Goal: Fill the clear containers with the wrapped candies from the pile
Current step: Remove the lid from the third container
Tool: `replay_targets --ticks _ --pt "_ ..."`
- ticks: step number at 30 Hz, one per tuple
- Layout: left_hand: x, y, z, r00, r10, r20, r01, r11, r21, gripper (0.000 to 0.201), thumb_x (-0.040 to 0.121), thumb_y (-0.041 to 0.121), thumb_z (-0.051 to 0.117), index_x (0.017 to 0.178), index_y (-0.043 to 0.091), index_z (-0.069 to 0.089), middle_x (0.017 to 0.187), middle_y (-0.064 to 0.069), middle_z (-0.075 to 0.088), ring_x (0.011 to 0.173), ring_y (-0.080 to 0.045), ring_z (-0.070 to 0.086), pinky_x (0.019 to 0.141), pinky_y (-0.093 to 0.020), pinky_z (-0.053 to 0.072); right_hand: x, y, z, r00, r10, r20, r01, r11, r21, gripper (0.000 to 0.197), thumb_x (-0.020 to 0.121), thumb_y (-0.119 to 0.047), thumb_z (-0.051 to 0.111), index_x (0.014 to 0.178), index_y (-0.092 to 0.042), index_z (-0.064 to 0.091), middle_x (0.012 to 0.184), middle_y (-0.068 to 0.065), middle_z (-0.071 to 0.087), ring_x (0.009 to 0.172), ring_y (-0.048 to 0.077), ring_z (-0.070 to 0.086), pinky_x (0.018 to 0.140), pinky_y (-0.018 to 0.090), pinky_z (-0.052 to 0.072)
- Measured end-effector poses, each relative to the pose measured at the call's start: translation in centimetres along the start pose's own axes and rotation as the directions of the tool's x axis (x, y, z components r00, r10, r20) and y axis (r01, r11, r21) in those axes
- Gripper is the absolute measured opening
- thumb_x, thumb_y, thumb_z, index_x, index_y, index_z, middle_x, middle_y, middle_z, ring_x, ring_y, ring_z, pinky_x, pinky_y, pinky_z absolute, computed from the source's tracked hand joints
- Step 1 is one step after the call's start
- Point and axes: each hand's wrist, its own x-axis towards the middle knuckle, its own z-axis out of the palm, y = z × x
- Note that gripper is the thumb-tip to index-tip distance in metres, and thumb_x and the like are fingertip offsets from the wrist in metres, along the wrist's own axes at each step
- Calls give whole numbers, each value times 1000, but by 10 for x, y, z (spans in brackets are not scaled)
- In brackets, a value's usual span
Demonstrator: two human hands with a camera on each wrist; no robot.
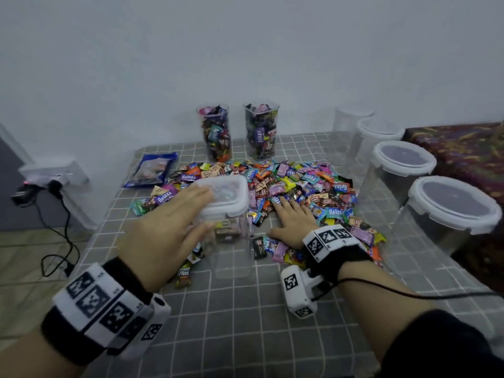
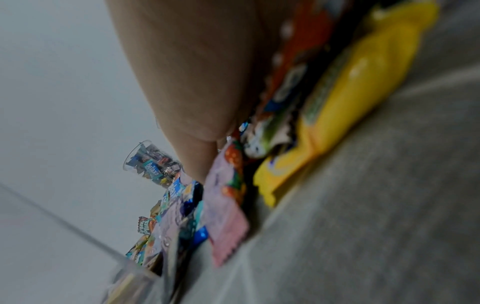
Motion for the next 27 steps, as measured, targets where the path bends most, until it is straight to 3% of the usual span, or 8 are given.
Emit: replay_targets --ticks 7,10,13,17,19,21,23,27 --pt "5 9 9 996 53 -75 -52 999 9 38 90 28 53 116 4 64 123 -9 62 120 -15 53 106 -22 35 -6 -12 -5 997 64 -42 -58 990 131 76 92 -46 46 152 -20 7 160 5 -2 147 24 2 117 42 3" --pt "10 15 10 998 -1 -69 2 1000 16 37 86 30 57 114 7 67 119 -6 65 113 -19 60 100 -24 41 -9 -21 -11 984 46 -174 -7 975 221 66 92 -42 48 148 -16 25 157 6 18 144 24 15 116 45 14" --pt "10 22 8 999 -27 -48 26 999 -26 42 84 37 57 115 10 66 120 -4 64 114 -17 59 99 -25 41 -22 -29 -29 918 15 -397 141 922 360 40 94 -29 49 126 -6 52 127 12 53 120 29 48 97 40 40" --pt "8 21 0 981 -184 -70 169 969 -178 51 85 45 51 122 11 61 120 -2 63 112 -12 55 96 -23 41 -47 -41 -56 810 106 -577 290 783 550 27 98 -35 40 91 -15 57 89 4 64 88 25 59 79 38 45" --pt "12 19 -7 939 -341 -55 323 924 -206 53 85 50 44 126 18 56 108 6 64 98 -10 56 83 -25 45 -55 -47 -66 787 117 -606 359 711 604 27 99 -39 38 82 -23 53 80 1 63 81 23 60 78 40 47" --pt "21 16 -11 862 -505 32 498 837 -228 54 87 55 40 131 25 48 91 17 60 83 -7 56 72 -28 44 -60 -55 -73 801 84 -592 393 673 627 25 97 -43 39 91 -24 55 81 0 64 81 22 61 79 42 49" --pt "27 8 -6 782 -600 168 621 728 -290 49 93 52 41 134 27 41 84 11 60 78 -8 58 72 -34 47 -62 -61 -78 831 27 -555 385 693 610 29 95 -45 43 104 -21 55 86 -1 64 85 20 61 81 42 49" --pt "34 5 4 661 -644 385 741 481 -468 45 93 45 49 133 27 40 87 -2 62 80 -21 63 79 -50 52 -60 -66 -78 875 -15 -483 328 753 570 33 94 -40 49 117 -16 51 77 1 58 76 18 56 72 36 44"
